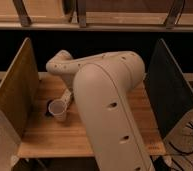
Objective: Place the pepper in the ceramic bowl
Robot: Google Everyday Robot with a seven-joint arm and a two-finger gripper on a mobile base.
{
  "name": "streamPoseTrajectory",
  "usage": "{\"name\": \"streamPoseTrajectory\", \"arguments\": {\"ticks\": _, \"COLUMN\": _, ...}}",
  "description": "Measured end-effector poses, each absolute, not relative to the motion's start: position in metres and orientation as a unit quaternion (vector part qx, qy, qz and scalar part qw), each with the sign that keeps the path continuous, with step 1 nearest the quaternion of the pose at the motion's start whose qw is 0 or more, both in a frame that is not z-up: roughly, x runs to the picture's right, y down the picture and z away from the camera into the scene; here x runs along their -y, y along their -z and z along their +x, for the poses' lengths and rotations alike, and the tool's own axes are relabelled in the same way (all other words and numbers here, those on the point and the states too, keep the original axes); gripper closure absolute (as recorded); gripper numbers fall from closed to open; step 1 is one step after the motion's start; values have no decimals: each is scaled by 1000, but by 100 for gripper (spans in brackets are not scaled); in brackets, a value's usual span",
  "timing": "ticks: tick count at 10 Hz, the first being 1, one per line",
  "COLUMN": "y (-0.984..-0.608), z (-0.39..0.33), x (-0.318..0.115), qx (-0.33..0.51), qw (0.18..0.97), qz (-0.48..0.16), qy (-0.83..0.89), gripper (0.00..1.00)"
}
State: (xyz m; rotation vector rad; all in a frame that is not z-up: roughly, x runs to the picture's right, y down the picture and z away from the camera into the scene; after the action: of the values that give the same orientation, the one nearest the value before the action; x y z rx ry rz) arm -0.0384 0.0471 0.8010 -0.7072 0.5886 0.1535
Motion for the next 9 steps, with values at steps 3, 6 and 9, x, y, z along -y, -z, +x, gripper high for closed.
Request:
{"name": "streamPoseTrajectory", "arguments": {"ticks": 3, "y": -788, "z": 9, "x": -25, "qx": -346, "qw": 870, "qz": -330, "qy": -119, "gripper": 100}}
{"name": "streamPoseTrajectory", "arguments": {"ticks": 6, "y": -793, "z": 36, "x": -15, "qx": -343, "qw": 869, "qz": -322, "qy": -152, "gripper": 100}}
{"name": "streamPoseTrajectory", "arguments": {"ticks": 9, "y": -792, "z": 33, "x": -16, "qx": -340, "qw": 870, "qz": -324, "qy": -151, "gripper": 100}}
